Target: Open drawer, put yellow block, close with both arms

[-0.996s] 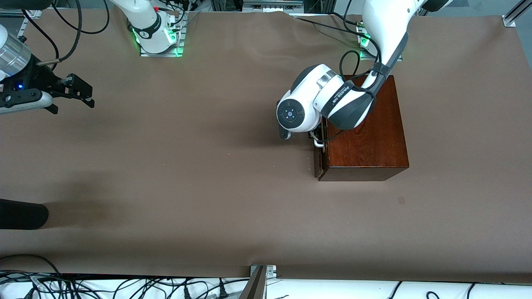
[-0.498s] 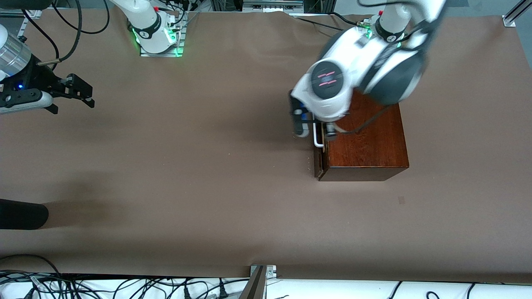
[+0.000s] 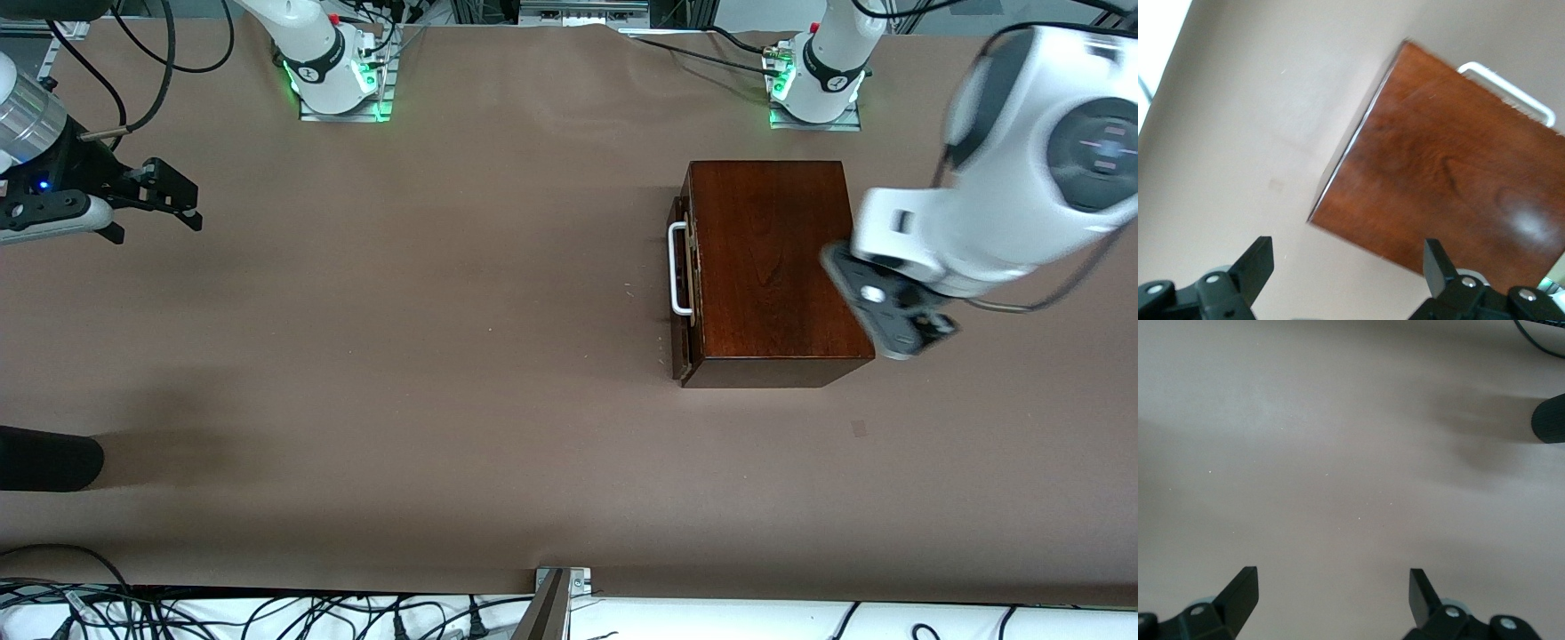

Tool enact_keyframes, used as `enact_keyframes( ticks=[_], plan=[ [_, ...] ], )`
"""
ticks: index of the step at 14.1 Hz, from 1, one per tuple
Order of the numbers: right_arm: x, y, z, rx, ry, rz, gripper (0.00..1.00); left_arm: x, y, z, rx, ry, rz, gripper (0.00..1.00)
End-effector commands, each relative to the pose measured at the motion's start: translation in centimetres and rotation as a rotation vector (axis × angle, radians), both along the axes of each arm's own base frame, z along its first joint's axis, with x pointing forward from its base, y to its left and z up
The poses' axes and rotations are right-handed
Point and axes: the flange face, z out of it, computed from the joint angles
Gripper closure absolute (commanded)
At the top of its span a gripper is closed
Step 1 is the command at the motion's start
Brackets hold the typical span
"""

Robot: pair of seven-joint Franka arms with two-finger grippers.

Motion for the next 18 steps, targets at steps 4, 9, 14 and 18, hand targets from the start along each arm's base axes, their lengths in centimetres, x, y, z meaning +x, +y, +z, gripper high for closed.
enact_keyframes(
  ticks=[4, 9, 14, 18],
  plan=[
    [0.1, -0.1, 0.4, -0.006, 0.007, -0.015, 0.00, -4.5, 3.6, 2.2, 0.026, -0.068, 0.451, 0.00],
    [0.1, -0.2, 0.4, -0.006, 0.010, -0.017, 0.00, -7.9, 8.1, 2.0, -0.041, -0.110, 0.915, 0.00],
    [0.1, -0.2, 0.3, -0.006, 0.011, -0.017, 0.00, -9.5, 8.7, 1.0, -0.060, -0.168, 0.955, 0.00],
    [0.1, -0.2, 0.3, -0.006, 0.011, -0.017, 0.00, -9.7, 8.6, 1.1, -0.066, -0.157, 0.958, 0.00]
  ],
)
